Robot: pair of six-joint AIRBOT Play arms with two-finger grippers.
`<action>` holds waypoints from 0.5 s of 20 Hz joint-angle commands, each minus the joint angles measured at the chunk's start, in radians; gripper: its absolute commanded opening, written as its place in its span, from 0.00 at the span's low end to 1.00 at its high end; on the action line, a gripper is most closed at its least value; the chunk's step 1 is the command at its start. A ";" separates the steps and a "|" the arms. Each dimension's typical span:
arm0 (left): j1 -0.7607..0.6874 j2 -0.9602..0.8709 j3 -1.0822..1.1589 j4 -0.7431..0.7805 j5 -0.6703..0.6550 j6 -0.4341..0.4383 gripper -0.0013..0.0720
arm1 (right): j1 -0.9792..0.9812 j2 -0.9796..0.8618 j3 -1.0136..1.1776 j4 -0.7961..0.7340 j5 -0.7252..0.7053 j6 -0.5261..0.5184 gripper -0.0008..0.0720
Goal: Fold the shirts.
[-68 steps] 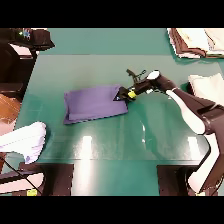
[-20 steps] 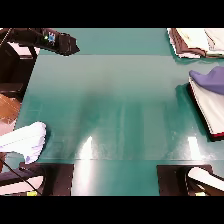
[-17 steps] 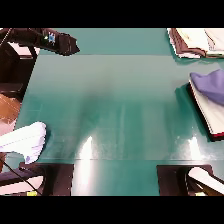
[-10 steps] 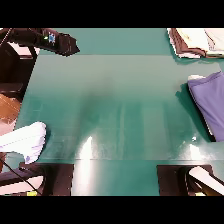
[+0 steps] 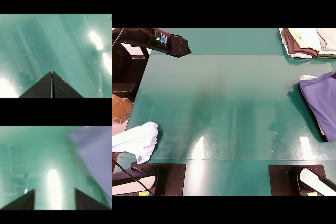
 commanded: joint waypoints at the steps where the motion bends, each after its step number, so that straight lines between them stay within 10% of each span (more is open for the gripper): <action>1: 0.000 0.000 0.000 0.000 -0.007 0.000 0.05 | 0.229 -0.001 0.065 0.010 -0.086 0.000 0.46; 3: 0.000 0.000 0.000 0.000 -0.007 0.000 0.05 | 0.313 0.000 0.080 0.008 -0.111 0.000 0.04; 10: 0.000 0.000 0.000 0.000 -0.001 0.000 0.05 | 0.399 -0.003 0.080 0.008 -0.122 0.000 0.04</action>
